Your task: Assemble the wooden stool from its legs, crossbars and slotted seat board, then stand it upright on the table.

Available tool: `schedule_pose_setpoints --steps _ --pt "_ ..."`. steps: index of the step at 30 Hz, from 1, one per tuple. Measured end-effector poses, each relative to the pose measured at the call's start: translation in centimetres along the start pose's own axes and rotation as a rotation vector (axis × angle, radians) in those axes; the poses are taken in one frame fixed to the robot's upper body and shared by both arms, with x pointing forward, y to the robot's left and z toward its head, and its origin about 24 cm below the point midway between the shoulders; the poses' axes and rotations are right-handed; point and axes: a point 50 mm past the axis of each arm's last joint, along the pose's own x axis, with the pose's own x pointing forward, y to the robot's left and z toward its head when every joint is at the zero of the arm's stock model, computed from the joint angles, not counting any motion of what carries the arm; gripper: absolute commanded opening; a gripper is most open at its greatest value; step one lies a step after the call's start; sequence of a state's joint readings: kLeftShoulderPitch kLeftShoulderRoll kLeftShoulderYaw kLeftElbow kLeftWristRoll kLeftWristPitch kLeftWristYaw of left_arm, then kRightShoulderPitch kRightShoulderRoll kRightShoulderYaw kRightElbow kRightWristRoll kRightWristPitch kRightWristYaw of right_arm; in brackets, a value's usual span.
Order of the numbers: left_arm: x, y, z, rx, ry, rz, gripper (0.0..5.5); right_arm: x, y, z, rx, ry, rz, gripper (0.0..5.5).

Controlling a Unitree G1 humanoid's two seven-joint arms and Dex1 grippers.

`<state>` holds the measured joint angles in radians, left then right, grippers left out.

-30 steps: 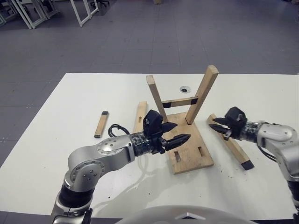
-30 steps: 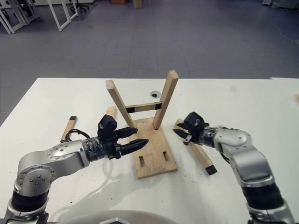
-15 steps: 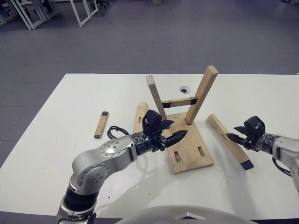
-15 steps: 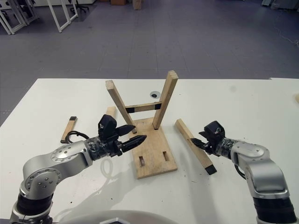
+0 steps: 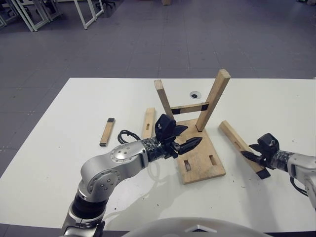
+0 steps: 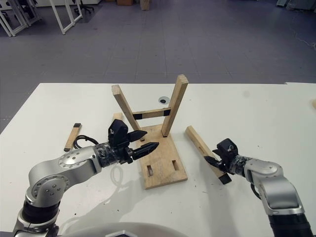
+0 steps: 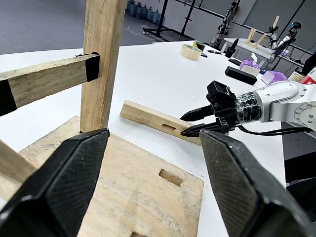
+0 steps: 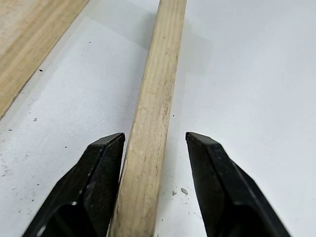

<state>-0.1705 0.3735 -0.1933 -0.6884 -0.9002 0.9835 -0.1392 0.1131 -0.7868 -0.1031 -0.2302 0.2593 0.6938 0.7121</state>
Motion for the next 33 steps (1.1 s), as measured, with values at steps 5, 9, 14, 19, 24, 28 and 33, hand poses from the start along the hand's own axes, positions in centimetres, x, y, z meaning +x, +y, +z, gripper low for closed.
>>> schedule_pose_setpoints --steps 5,9,14,19,24,28,33 --pt "0.0 0.0 0.0 0.007 0.004 -0.007 3.39 0.0 -0.7 -1.3 0.051 0.025 -0.007 2.28" --pt "0.0 -0.1 -0.1 0.009 0.008 -0.027 3.39 0.0 -0.8 -1.6 0.222 -0.02 0.031 2.28" --pt "-0.1 0.0 -0.2 0.007 0.021 -0.034 3.39 0.2 0.3 -1.6 0.423 -0.029 0.147 2.28" --pt "-0.1 0.1 -0.3 0.012 0.032 -0.034 3.39 0.2 0.9 -1.4 0.465 -0.011 0.184 1.77" --pt "-0.1 0.1 -0.3 0.013 0.037 -0.042 3.39 0.3 0.6 -1.2 0.473 -0.01 0.169 1.06" --pt "-0.1 0.1 -0.3 0.015 0.038 -0.041 3.39 0.3 0.7 -1.3 0.514 0.007 0.189 1.06" --pt "-0.1 0.1 -0.4 0.019 0.04 -0.041 3.39 0.3 0.9 -1.4 0.55 0.027 0.229 2.07"
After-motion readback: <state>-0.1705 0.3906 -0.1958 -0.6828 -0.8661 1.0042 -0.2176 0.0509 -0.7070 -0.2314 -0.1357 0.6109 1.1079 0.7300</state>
